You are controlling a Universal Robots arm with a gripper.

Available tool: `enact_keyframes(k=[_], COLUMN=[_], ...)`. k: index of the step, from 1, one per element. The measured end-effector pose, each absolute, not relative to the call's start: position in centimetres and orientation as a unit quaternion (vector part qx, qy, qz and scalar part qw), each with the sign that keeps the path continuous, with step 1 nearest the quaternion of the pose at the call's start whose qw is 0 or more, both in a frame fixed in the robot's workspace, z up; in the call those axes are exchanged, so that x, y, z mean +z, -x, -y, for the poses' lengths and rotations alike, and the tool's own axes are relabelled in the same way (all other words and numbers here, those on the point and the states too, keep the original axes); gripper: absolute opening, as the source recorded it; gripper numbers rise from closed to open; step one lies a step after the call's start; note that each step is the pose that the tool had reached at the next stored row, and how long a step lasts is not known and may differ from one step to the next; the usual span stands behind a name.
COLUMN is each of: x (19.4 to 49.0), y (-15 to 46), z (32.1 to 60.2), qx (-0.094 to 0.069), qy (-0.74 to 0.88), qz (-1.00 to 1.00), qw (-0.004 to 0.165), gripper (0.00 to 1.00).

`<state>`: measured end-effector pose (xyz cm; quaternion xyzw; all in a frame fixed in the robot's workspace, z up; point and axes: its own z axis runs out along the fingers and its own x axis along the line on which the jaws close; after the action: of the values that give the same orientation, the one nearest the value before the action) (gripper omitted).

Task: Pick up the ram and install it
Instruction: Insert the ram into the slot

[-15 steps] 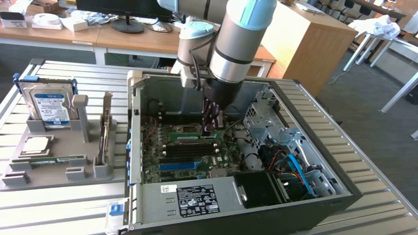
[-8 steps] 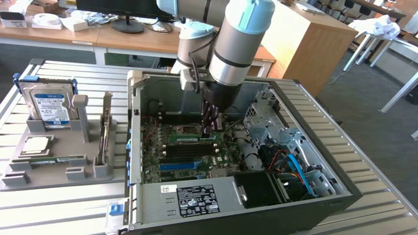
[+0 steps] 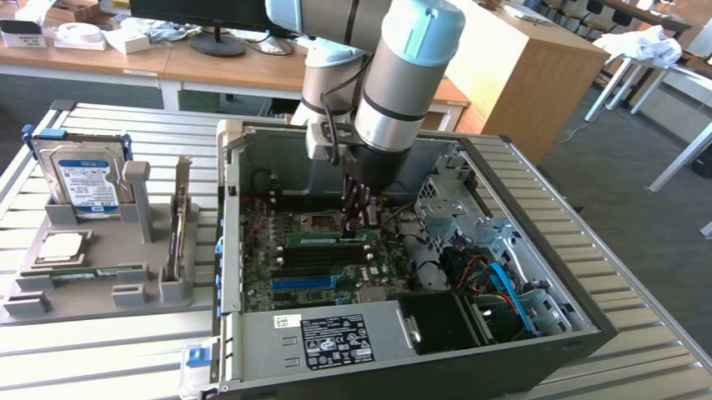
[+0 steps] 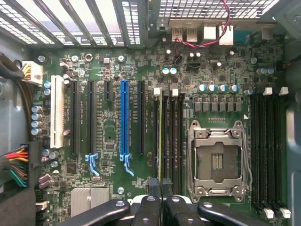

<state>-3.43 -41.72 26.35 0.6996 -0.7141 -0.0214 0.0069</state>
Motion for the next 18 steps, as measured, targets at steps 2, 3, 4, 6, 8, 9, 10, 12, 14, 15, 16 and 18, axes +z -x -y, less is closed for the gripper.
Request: enact_keyframes(k=[2, 3, 4, 6, 8, 9, 10, 12, 14, 15, 16, 18], x=[26.22, 26.15, 26.08, 25.93, 25.78, 25.69, 25.62, 25.50, 25.46, 25.46, 25.46, 25.45], y=[3.43, 3.43, 3.43, 3.43, 3.43, 3.43, 3.43, 3.43, 3.43, 3.44, 3.43, 3.43], z=[41.72, 41.72, 41.72, 41.72, 41.72, 41.72, 41.72, 41.72, 41.72, 41.72, 41.72, 41.72], qx=[-0.021, -0.021, -0.021, -0.021, -0.021, -0.021, -0.021, -0.021, -0.021, -0.021, -0.021, -0.021], qy=[-0.700, -0.700, -0.700, -0.700, -0.700, -0.700, -0.700, -0.700, -0.700, -0.700, -0.700, -0.700], qz=[0.714, 0.714, 0.714, 0.714, 0.714, 0.714, 0.714, 0.714, 0.714, 0.714, 0.714, 0.714], qw=[0.007, 0.007, 0.007, 0.007, 0.007, 0.007, 0.007, 0.007, 0.007, 0.007, 0.007, 0.007], gripper=[0.12, 0.12, 0.12, 0.12, 0.12, 0.12, 0.12, 0.12, 0.12, 0.12, 0.12, 0.12])
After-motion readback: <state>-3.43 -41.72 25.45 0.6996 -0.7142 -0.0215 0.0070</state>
